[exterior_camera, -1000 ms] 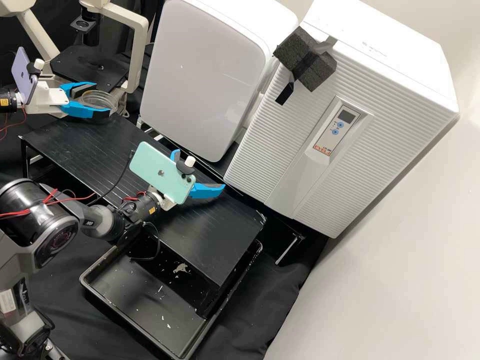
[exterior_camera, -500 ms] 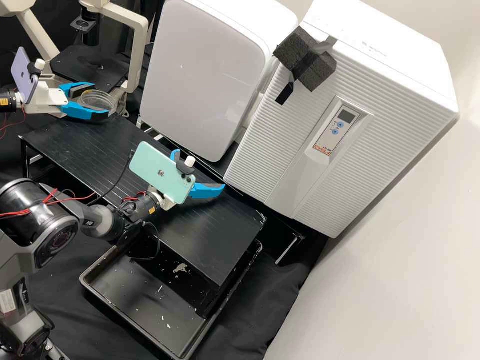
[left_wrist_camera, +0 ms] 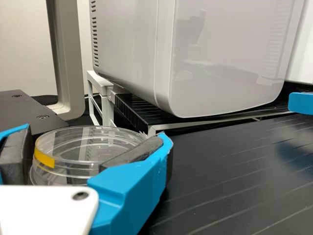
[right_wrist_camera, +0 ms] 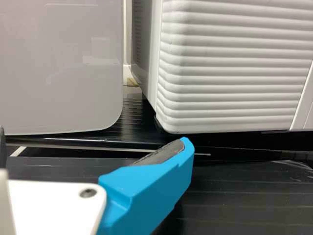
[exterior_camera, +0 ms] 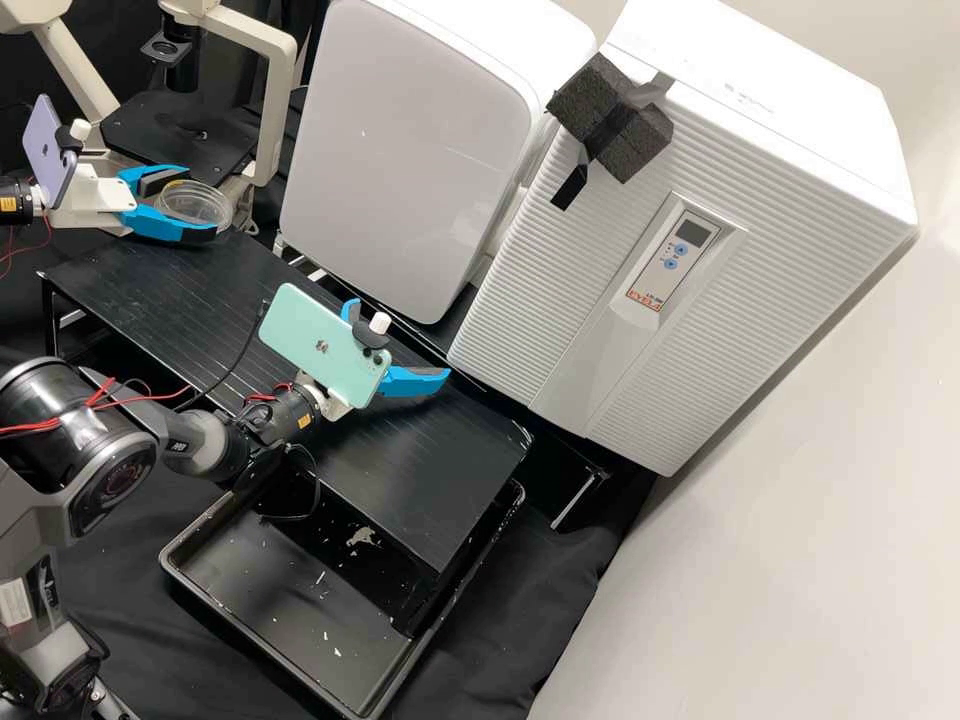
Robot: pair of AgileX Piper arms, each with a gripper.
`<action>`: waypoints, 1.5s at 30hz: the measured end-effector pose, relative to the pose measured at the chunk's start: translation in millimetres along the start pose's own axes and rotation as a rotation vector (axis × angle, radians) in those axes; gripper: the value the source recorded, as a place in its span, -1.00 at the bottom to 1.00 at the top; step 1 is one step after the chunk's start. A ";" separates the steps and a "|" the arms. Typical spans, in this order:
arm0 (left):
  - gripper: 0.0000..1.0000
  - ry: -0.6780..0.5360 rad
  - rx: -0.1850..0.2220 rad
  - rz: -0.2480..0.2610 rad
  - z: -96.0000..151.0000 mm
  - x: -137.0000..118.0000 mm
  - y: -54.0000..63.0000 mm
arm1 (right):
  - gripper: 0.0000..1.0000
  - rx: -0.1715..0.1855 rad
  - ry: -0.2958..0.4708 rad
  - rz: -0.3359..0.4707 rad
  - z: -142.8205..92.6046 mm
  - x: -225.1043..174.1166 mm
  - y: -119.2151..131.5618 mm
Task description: Place the petri dish on the bench
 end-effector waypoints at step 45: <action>1.00 0.017 -0.025 0.029 6.2 -11.2 7.7 | 1.00 0.000 0.000 0.000 0.0 0.0 0.0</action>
